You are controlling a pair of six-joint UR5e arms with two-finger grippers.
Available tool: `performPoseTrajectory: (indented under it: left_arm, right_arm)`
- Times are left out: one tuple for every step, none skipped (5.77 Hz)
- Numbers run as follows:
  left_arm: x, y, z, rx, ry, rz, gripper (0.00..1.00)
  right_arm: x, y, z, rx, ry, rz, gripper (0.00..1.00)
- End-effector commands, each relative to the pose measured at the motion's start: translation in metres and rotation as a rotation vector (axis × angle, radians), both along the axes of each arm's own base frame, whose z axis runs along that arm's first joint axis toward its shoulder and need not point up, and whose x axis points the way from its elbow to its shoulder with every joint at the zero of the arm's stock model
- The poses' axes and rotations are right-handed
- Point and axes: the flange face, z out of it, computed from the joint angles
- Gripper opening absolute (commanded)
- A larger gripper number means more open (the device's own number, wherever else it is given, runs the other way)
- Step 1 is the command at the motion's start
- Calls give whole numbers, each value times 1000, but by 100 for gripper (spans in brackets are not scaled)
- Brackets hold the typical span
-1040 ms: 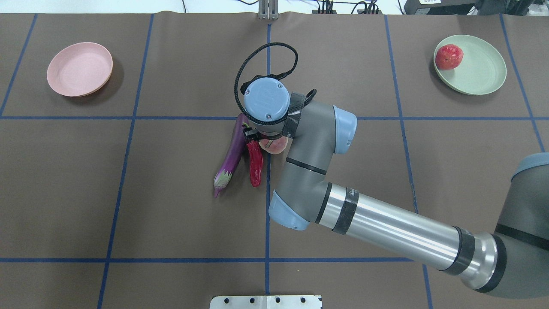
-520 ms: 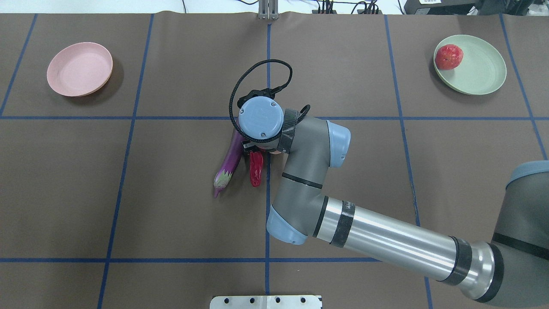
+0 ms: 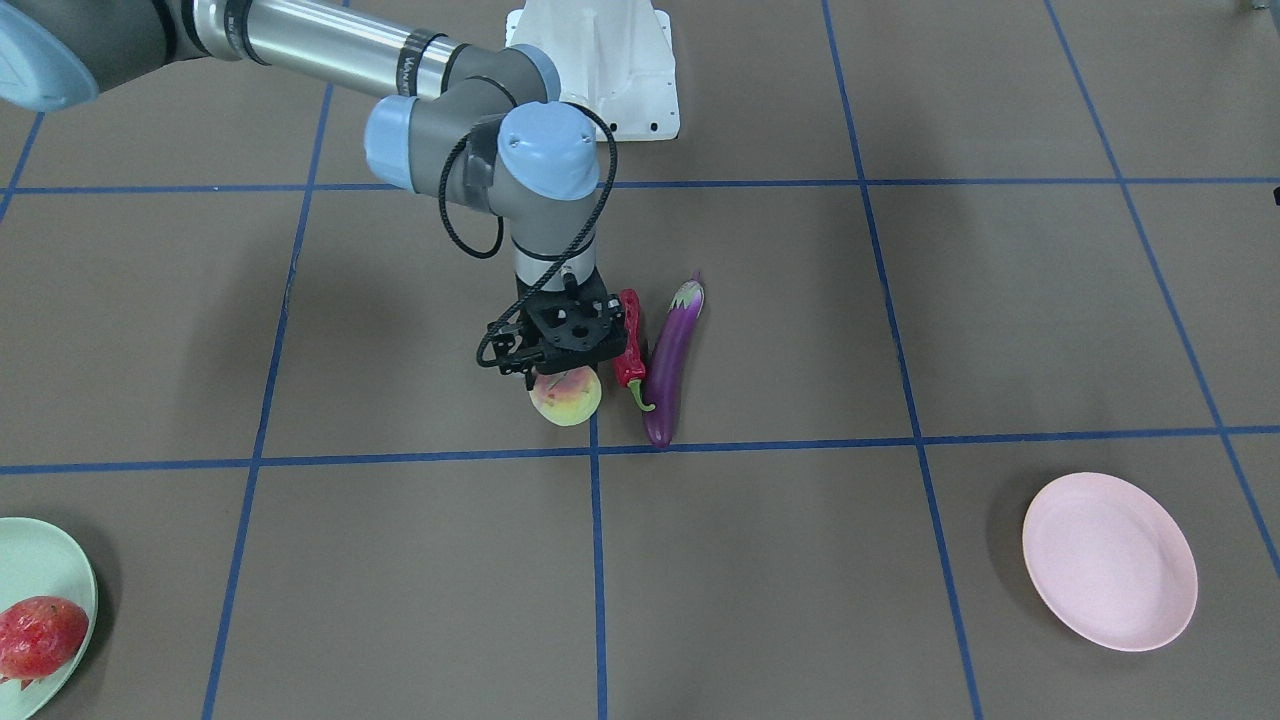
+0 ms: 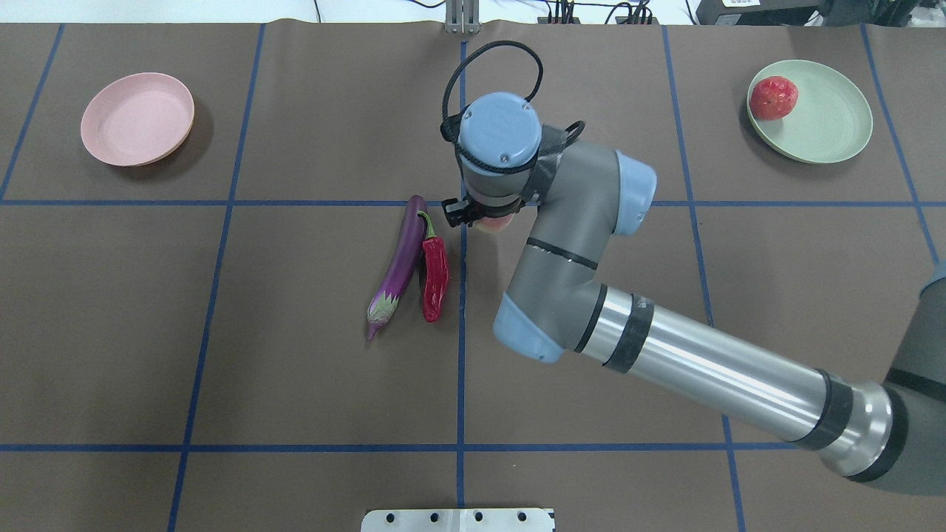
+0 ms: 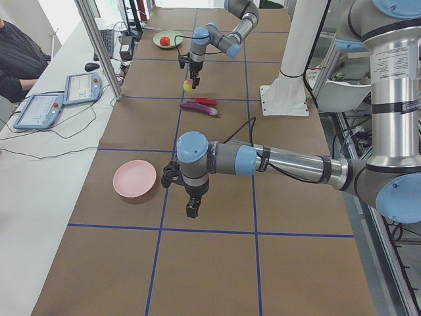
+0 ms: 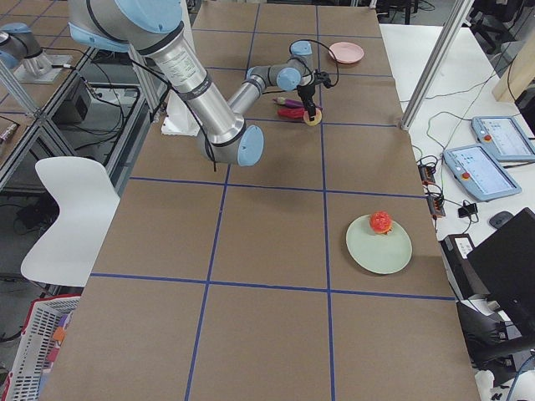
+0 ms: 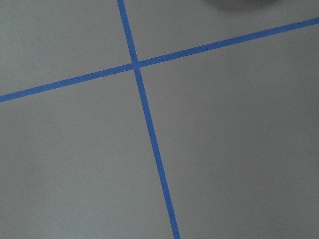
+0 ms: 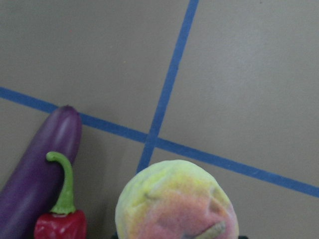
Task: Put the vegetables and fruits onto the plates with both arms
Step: 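Carry the peach to the pale green plate and release it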
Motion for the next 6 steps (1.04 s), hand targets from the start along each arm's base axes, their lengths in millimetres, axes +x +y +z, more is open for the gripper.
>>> performPoseTrajectory:
  left_arm:
    - [0,1,0,0,0,-1,100]
    - [0,1,1,-5,0,-1,100]
    - [0,0,2,-7,0,-1,100]
    - [0,1,3,-10,-1,-1,100]
    - [0,1,3,-11,-1,-1,100]
    - [0,1,3,-11,-1,-1,100]
  right_arm:
    - [126,-63,59,-12,-9,-28,0]
    - [216,-102,112,-86,-40,-36,0]
    - [319,-134,171,-43,-22,-87,0]
    - [403,-169,246,-79,36,-72,0]
    - [448,-190,304,-102,61,-66,0]
    - [450,-198,346,-133,39,-18,0]
